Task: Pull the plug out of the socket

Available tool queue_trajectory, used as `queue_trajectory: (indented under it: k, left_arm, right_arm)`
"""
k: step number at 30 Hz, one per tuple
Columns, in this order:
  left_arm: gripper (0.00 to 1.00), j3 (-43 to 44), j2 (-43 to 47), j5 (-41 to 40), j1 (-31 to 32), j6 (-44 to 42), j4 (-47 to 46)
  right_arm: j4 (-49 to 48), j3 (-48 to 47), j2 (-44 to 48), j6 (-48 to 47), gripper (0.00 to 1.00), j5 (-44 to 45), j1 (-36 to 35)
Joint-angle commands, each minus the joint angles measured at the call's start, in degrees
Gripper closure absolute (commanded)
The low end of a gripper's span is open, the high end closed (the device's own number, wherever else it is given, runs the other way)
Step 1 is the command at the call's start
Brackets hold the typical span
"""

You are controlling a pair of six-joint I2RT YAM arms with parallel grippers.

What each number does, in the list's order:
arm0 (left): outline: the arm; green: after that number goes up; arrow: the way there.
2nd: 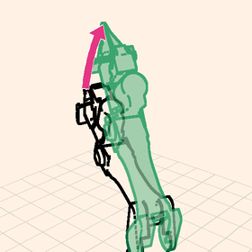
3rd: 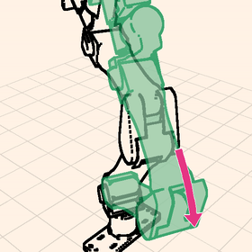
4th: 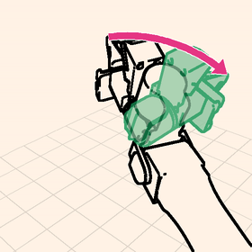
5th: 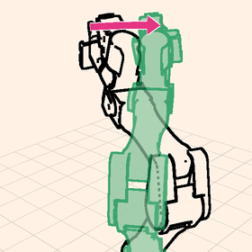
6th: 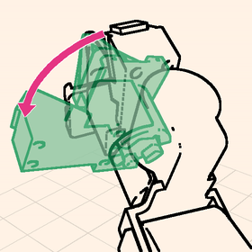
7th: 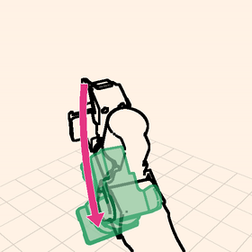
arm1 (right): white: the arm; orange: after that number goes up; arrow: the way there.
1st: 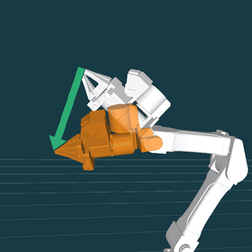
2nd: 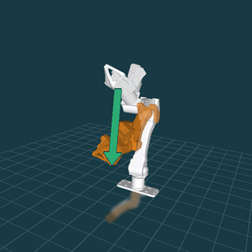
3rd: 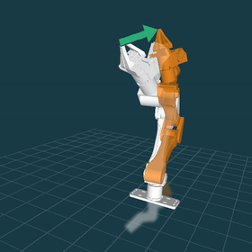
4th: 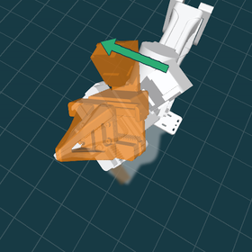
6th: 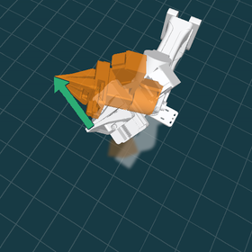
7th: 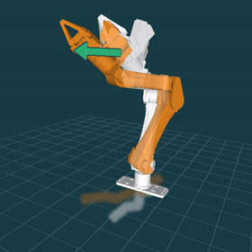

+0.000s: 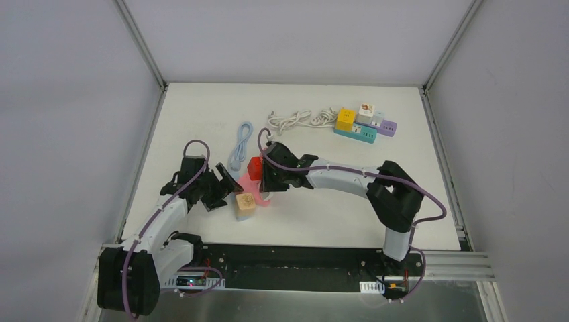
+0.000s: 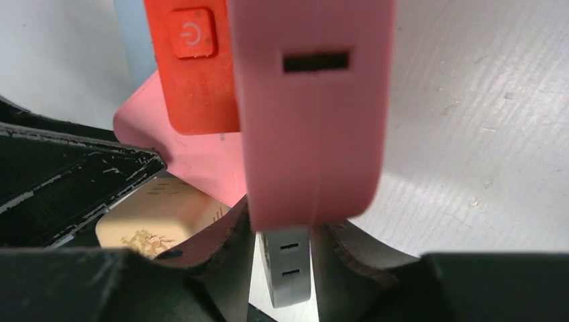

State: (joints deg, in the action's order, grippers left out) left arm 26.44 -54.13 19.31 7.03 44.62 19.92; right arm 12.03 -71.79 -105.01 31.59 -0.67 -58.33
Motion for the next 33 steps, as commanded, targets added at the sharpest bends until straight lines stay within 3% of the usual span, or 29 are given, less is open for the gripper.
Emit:
queue_trajectory:
  k: [1, 3, 8, 13, 19, 28, 33]
  left_arm:
    - [0.21, 0.6, -1.6, 0.6, -0.4, 0.1, -1.1]
    - [0.26, -0.9, -0.9, -0.2, -0.4, -0.3, -0.5]
    - [0.33, -4.0, 1.5, -2.6, -0.4, -0.8, 0.9]
    - [0.4, -4.3, 3.1, -5.0, -0.4, -1.8, 2.4]
    - [0.52, -4.6, 3.2, -5.9, -0.4, -2.4, 2.4]
    - [0.62, -3.9, 2.8, -8.1, -0.1, -3.5, 4.6]
    - [0.63, -3.5, 2.3, -9.2, 0.2, -3.7, 5.4]
  right_arm:
    - [7.0, -6.2, -2.1, -1.9, 0.66, 7.3, -1.7]
    - [9.5, -8.4, -3.6, -2.0, 0.7, 9.2, -2.4]
    - [11.3, -10.5, -5.2, -2.2, 0.99, 7.0, -2.8]
    - [12.2, -12.7, -3.9, -1.8, 1.0, 1.8, -1.4]
    - [1.6, -7.5, -0.6, 3.5, 1.0, -12.9, 2.9]
    - [12.0, -16.1, -5.2, -0.9, 1.0, 3.8, -0.2]
    - [3.7, -9.0, -0.1, -0.9, 1.0, -4.3, 2.1]
